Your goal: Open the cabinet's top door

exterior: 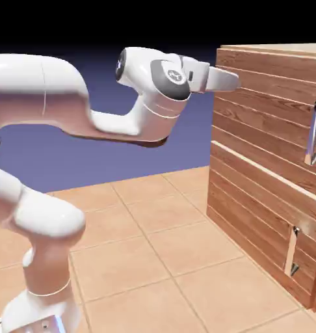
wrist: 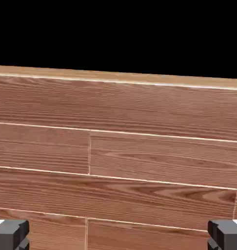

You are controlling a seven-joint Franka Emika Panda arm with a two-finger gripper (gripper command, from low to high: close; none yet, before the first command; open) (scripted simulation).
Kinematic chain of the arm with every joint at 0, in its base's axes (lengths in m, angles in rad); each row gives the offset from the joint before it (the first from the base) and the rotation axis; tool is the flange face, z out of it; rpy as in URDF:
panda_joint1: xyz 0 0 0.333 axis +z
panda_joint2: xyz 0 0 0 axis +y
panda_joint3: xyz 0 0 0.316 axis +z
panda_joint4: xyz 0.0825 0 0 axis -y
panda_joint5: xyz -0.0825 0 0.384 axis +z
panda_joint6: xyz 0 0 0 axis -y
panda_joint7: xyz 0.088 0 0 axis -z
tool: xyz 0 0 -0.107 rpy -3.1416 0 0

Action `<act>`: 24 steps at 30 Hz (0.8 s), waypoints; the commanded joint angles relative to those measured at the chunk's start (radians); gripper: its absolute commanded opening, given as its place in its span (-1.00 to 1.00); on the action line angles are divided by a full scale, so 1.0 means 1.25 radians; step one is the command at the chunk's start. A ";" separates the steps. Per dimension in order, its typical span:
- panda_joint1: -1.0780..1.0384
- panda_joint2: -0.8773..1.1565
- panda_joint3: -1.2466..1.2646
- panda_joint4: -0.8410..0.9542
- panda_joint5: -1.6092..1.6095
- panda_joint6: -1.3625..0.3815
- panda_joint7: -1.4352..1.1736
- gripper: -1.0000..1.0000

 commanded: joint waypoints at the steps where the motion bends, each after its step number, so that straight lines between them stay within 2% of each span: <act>1: 0.015 -0.005 -0.016 0.010 -0.035 0.000 0.024 0.00; 24: 0.354 -0.124 -0.385 0.235 -0.835 -0.005 0.572 0.00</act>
